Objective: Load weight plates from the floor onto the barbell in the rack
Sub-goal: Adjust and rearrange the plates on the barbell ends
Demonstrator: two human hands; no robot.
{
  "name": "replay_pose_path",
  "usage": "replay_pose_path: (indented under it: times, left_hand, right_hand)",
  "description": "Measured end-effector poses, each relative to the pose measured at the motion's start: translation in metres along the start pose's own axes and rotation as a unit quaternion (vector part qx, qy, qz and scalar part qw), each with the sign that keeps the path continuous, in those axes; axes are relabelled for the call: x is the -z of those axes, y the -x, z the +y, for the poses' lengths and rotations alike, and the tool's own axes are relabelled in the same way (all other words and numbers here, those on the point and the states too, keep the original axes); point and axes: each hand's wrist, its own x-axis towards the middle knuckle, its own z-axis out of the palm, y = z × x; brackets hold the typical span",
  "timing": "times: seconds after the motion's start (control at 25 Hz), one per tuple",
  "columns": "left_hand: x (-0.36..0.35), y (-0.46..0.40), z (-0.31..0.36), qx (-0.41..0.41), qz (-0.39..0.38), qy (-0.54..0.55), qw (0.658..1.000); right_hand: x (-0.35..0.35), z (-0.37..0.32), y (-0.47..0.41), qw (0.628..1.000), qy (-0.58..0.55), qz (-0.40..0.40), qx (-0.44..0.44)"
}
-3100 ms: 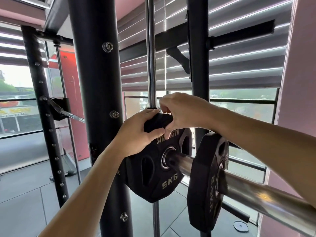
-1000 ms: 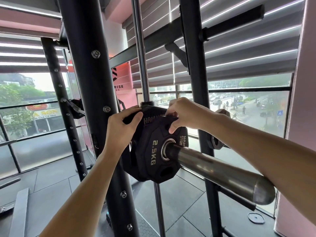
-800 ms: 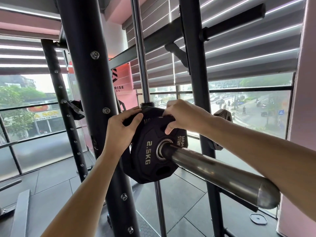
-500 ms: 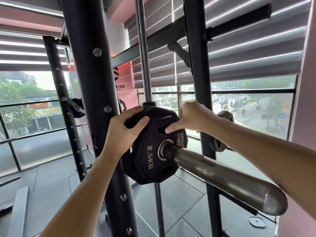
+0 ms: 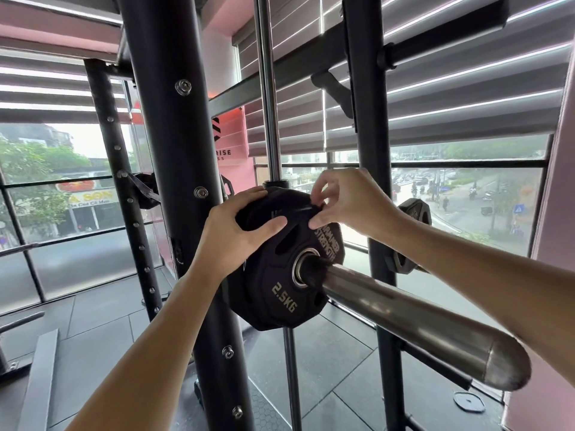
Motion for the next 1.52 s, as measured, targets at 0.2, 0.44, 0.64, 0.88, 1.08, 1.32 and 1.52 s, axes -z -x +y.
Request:
replay_pose_path:
  times: [0.2,0.44,0.64,0.88,1.08,1.32,1.52]
  left_hand:
    - [0.004,0.001,0.003,0.006,-0.036,-0.038,0.999]
    - [-0.003,0.000,0.008,0.020,-0.019,-0.081,0.996]
    - [-0.004,0.002,0.005,0.004,-0.014,-0.077,0.997]
    - [-0.004,0.002,0.005,0.001,-0.019,-0.088,0.996]
    - [-0.006,0.003,0.000,-0.019,0.001,-0.116,0.993]
    - [-0.007,0.004,-0.001,-0.043,0.003,-0.153,0.987]
    - [-0.007,0.007,0.000,-0.043,0.013,-0.159,0.986]
  right_hand:
    - [-0.003,0.021,-0.006,0.994,0.089,-0.033,-0.059]
    - [-0.010,0.012,-0.003,0.998,0.057,0.006,0.004]
    - [-0.005,0.010,-0.006,1.000,0.021,0.002,0.023]
    - [-0.009,0.022,-0.003,0.999,0.013,-0.013,-0.034]
    - [-0.009,0.015,-0.002,1.000,0.005,-0.006,-0.024]
    - [-0.011,0.022,-0.005,1.000,0.018,-0.020,-0.015]
    - [-0.009,0.020,-0.001,0.999,0.038,-0.039,0.001]
